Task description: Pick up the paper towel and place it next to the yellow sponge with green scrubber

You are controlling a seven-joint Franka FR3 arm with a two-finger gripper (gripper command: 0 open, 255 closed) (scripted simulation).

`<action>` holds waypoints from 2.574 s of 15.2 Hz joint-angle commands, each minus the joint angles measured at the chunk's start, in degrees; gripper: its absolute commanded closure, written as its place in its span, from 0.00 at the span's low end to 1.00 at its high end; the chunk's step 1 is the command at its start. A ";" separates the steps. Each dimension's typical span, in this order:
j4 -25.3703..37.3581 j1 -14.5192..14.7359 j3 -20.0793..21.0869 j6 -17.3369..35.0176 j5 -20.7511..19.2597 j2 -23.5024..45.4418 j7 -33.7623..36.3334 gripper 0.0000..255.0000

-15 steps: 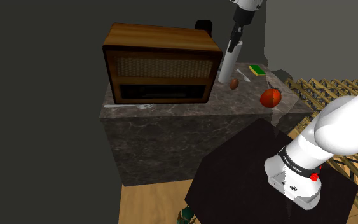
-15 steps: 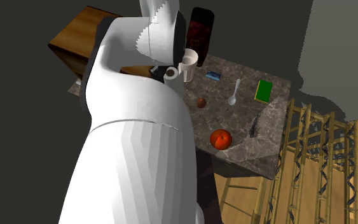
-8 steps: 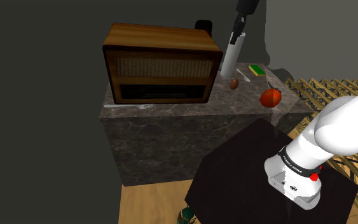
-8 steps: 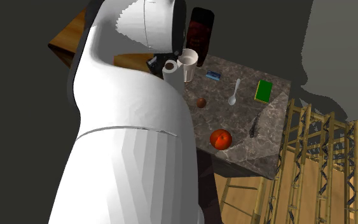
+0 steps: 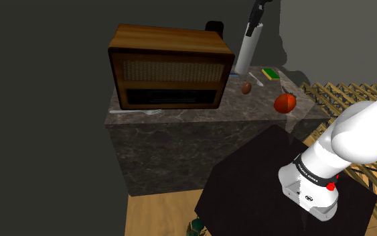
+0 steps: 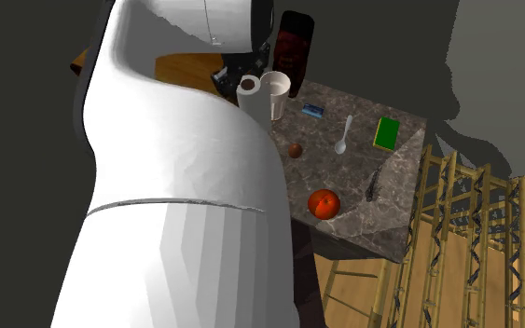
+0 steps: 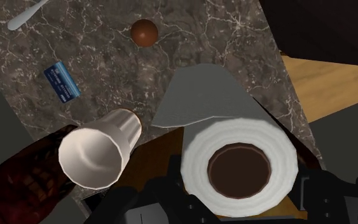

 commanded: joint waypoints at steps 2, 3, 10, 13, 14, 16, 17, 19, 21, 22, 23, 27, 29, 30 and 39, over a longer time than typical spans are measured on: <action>2.59 0.04 0.06 -2.41 0.06 0.21 -0.02 1.00; 3.50 0.06 0.07 -3.19 0.08 0.34 -0.05 1.00; 10.26 0.14 0.08 -8.69 0.33 1.62 -0.25 1.00; 13.42 0.17 0.06 -11.10 0.46 2.38 -0.37 1.00; 14.52 0.18 0.05 -11.91 0.51 2.66 -0.41 1.00; 16.76 0.20 0.02 -13.55 0.61 3.27 -0.50 1.00; 17.64 0.20 0.00 -14.18 0.65 3.52 -0.54 1.00; 15.10 -0.81 -1.53 -12.51 0.37 2.57 -2.99 1.00; 12.87 -1.82 -3.11 -10.89 0.08 1.89 -5.47 1.00; 11.88 -2.32 -3.91 -10.10 -0.05 1.65 -6.72 1.00; 10.96 -2.82 -4.72 -9.31 -0.17 1.47 -7.97 1.00; 7.99 -4.77 -8.13 -6.23 -0.54 1.42 -13.09 1.00; 6.93 -5.76 -9.87 -4.73 -0.59 1.80 -15.72 1.00; 6.50 -6.23 -10.76 -3.99 -0.58 2.09 -17.06 1.00; 5.75 -10.58 -18.99 2.24 1.51 7.89 -29.93 1.00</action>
